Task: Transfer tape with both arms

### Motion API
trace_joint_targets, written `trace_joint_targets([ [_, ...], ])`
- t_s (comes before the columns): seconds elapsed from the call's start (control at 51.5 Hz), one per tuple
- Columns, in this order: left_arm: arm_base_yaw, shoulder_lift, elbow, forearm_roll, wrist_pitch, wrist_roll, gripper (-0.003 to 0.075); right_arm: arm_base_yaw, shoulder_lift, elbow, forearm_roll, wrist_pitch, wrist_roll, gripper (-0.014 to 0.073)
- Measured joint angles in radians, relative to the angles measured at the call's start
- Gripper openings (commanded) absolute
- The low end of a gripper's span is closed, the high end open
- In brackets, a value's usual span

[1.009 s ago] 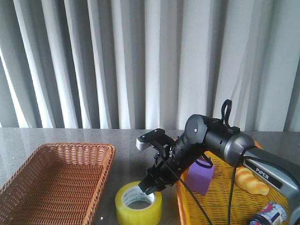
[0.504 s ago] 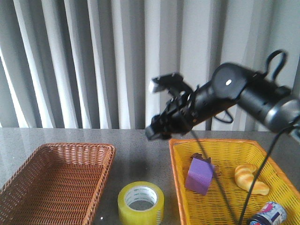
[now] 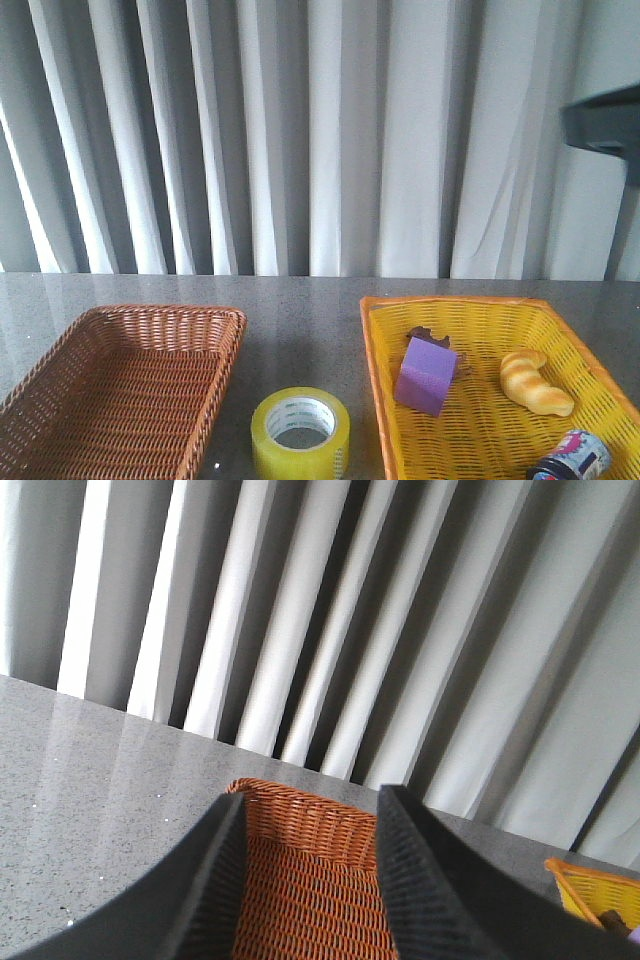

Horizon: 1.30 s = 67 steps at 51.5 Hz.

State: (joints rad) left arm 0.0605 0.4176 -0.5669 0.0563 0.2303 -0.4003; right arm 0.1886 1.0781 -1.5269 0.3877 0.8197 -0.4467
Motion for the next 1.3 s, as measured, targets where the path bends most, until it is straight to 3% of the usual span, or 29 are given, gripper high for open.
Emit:
trace_joint_targets([
  [0.194,0.0,0.0,0.0,0.0,0.001,0.001,0.0185,-0.006,-0.506,0.587,-0.016,-0.276,0.016,-0.0009],
  [0.33,0.0,0.0,0.0,-0.003,0.001,0.051,0.0124,-0.006,-0.816,0.883,-0.036,-0.314,0.066,-0.0006],
  [0.466,-0.006,0.003,0.0,-0.037,0.001,0.11,0.0062,-0.006,-1.056,1.061,-0.119,-0.32,0.151,-0.0005],
  [0.66,-0.077,0.021,0.0,-0.148,0.001,0.261,-0.0001,-0.006,-1.091,1.12,-0.224,-0.208,0.267,-0.0005],
  [0.912,-0.221,0.033,-0.031,-0.289,0.031,0.533,-0.0007,-0.006,-1.089,1.12,-0.308,-0.247,0.276,-0.0005],
  [1.145,-0.328,0.285,-0.338,-0.368,0.343,0.772,0.0015,-0.006,-1.089,1.12,-0.316,-0.251,0.28,-0.0005],
  [1.3,-0.343,0.509,-0.576,-0.371,0.527,0.846,0.0139,-0.006,-1.089,1.12,-0.316,-0.248,0.28,-0.0005],
])
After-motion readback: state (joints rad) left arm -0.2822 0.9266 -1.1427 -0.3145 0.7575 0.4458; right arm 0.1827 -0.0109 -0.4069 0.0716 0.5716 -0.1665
